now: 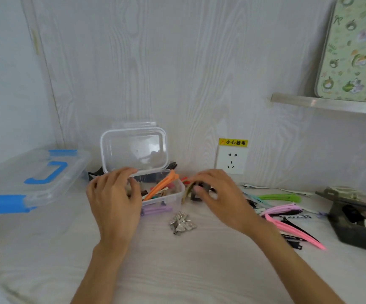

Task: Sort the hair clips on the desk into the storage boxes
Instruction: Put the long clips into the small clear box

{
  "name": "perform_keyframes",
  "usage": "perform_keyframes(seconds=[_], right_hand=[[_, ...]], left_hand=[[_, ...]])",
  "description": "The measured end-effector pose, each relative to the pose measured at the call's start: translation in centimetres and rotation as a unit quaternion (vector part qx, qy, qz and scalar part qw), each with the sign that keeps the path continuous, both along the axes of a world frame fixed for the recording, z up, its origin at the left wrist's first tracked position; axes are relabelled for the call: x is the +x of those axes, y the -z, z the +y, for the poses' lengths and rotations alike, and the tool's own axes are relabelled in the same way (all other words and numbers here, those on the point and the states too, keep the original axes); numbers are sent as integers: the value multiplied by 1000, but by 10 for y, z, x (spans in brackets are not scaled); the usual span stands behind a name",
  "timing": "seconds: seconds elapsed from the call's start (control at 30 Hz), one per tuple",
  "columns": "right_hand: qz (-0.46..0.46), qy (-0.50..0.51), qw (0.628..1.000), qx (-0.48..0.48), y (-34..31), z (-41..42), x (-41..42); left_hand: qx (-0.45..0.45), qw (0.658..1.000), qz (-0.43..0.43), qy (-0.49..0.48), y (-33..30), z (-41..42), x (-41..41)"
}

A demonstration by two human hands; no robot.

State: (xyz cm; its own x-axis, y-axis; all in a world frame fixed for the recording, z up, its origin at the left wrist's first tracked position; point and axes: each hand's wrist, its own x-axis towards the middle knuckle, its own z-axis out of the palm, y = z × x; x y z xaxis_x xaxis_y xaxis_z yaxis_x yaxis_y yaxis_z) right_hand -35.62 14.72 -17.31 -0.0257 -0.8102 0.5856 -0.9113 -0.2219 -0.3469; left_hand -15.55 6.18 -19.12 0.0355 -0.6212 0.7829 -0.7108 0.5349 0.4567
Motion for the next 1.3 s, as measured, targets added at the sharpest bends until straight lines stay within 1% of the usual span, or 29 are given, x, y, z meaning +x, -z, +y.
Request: perform_keyframes(seconds=[0.07,0.1,0.13,0.17,0.2,0.23,0.3,0.33,0.4,0.43,0.47,0.53,0.6,0.7,0.8,0.87,0.97,1.03,1.13,1.17,1.27,1.3], right_hand=[[-10,71,994,87,1,34,-41],[-13,112,984,138,4,50,-61],[-18,150,973,176,6,66,-79],[-31,182,962,199,10,81,-93],[-41,207,952,223,14,91,-101],[-30,224,941,252,20,99,-106],[29,242,920,307,37,109,-109],[42,247,919,304,45,111,-108],[56,250,931,260,54,110,-108],[63,246,937,240,55,110,-109],[67,239,941,229,54,107,-111],[79,231,945,218,50,96,-113],[107,235,945,200,45,81,-113],[158,234,945,166,38,56,-109],[143,201,959,140,42,42,-103],[142,175,967,119,45,40,-100],[113,145,977,110,45,44,-99],[77,147,981,101,43,45,-100],[61,170,980,79,43,44,-101],[52,169,981,75,43,43,-100],[-23,140,988,60,40,45,-95],[-36,134,989,47,39,47,-94]], left_hand=[[-85,995,7,43,-7,13,-11],[-118,989,11,86,-9,20,-20],[-137,981,7,138,-10,27,-31],[-138,972,-8,191,-10,36,-46],[-116,964,-40,237,-8,43,-61],[-73,955,-89,274,-5,50,-76],[16,922,-194,335,8,61,-105],[45,899,-246,360,17,63,-116],[82,856,-341,380,32,61,-127],[90,846,-363,380,36,59,-129],[95,846,-365,377,38,57,-128],[86,865,-333,365,39,52,-121],[73,890,-309,328,35,49,-116],[97,917,-284,260,32,48,-112],[132,925,-264,238,33,52,-115],[154,933,-254,201,34,52,-119],[157,935,-297,118,36,52,-127],[143,937,-294,124,38,52,-128],[120,940,-269,173,36,52,-127],[120,938,-265,191,35,51,-125],[143,928,-242,245,32,48,-121],[156,923,-233,263,31,48,-120]])
